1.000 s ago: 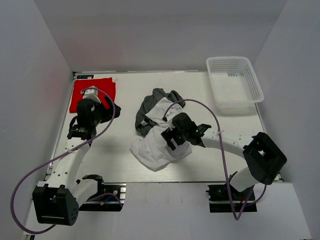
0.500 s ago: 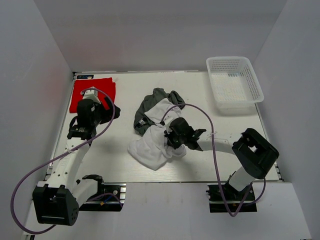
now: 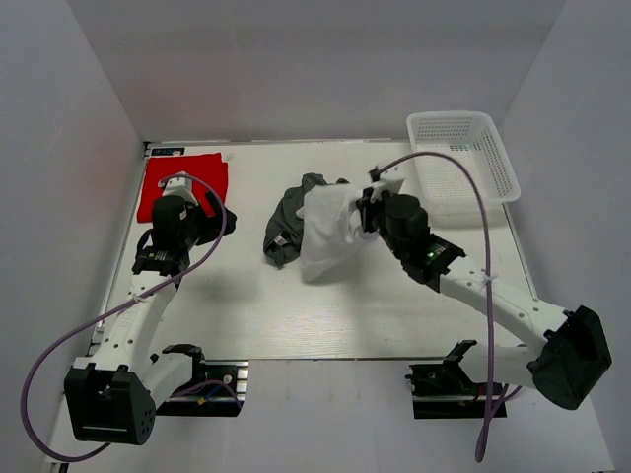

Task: Fold and stack the t-shirts

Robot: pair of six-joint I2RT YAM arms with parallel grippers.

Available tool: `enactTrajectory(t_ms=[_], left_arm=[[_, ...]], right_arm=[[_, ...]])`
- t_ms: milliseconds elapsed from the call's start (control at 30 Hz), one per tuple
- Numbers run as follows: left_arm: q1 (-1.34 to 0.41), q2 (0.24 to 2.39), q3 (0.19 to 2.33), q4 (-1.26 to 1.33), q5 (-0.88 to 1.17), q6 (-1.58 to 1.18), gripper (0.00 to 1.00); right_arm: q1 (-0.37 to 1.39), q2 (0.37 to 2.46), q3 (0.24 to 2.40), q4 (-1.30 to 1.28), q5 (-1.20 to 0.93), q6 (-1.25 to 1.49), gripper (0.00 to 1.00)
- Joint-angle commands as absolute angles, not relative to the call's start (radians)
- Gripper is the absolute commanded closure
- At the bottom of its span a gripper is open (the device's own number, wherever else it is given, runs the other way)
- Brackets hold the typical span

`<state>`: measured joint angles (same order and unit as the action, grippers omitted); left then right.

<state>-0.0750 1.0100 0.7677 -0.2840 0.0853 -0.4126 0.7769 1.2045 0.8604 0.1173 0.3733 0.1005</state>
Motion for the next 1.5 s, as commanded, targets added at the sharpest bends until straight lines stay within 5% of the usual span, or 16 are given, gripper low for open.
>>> enactTrajectory(t_ms=[0, 467, 833, 867, 967, 1200, 1467], left_arm=[[-0.072, 1.014, 0.779, -0.275, 0.071, -0.417, 0.0], [-0.072, 1.1, 0.821, -0.284, 0.071, -0.39, 0.0], [-0.091, 1.206, 0.859, -0.282, 0.161, -0.313, 0.0], [-0.091, 1.222, 0.87, -0.282, 0.181, -0.299, 0.0], [-0.091, 1.293, 0.896, -0.293, 0.251, -0.276, 0.0], [-0.152, 1.454, 0.952, -0.255, 0.38, -0.276, 0.0], [-0.25, 1.626, 0.983, -0.29, 0.338, -0.276, 0.17]], right_arm=[[0.7, 1.151, 0.963, 0.276, 0.564, 0.084, 1.0], [0.223, 1.523, 1.641, 0.071, 0.497, -0.012, 1.0], [-0.03, 1.824, 1.821, -0.159, 0.391, 0.118, 1.0], [-0.047, 1.838, 1.831, -0.173, 0.371, 0.136, 0.73], [-0.074, 1.903, 1.861, -0.274, 0.344, 0.201, 0.14], [-0.025, 1.83, 1.847, -0.345, 0.223, 0.131, 0.1], [0.216, 1.854, 1.822, -0.371, 0.02, 0.005, 0.1]])
